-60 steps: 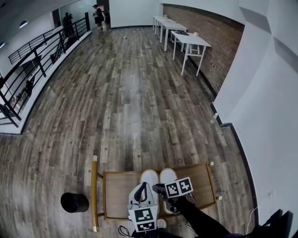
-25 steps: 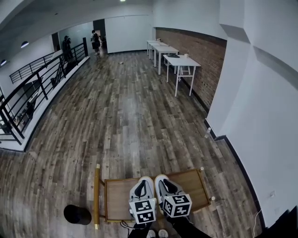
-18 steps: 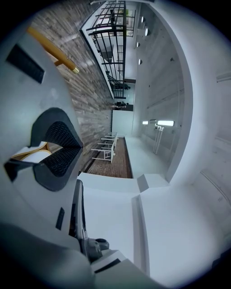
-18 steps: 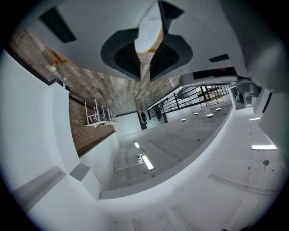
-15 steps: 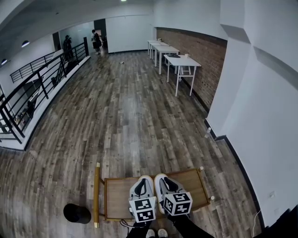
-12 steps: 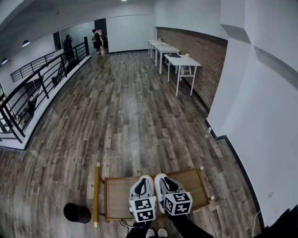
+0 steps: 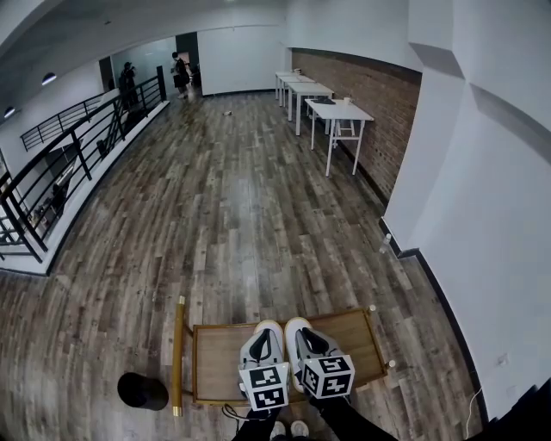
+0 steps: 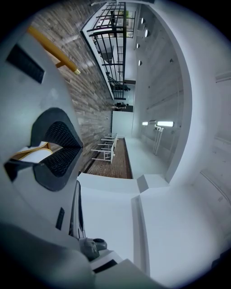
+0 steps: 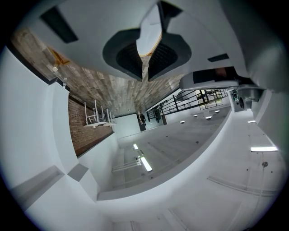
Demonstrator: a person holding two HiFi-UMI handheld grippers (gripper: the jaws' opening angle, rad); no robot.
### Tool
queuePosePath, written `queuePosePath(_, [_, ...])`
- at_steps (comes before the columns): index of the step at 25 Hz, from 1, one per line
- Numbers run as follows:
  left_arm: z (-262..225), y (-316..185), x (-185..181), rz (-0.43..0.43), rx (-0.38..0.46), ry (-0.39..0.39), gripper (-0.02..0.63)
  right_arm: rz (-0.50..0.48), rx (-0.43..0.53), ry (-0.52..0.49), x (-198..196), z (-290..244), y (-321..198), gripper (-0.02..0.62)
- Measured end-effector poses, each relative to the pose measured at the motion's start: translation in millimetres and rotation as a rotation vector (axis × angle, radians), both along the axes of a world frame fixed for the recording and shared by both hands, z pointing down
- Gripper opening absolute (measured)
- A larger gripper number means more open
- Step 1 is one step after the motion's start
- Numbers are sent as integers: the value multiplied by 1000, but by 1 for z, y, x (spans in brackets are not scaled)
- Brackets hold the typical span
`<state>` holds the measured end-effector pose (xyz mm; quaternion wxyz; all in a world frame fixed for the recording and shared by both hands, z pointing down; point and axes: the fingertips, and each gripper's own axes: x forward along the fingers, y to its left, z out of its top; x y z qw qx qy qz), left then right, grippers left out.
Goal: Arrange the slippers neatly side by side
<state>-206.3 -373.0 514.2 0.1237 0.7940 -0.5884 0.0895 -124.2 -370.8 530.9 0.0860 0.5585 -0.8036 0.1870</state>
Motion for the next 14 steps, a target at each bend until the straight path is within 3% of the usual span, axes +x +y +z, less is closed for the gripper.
queuePosePath(14, [3, 3, 9, 14, -2, -9, -2, 4, -5, -16, 6, 3, 1, 40])
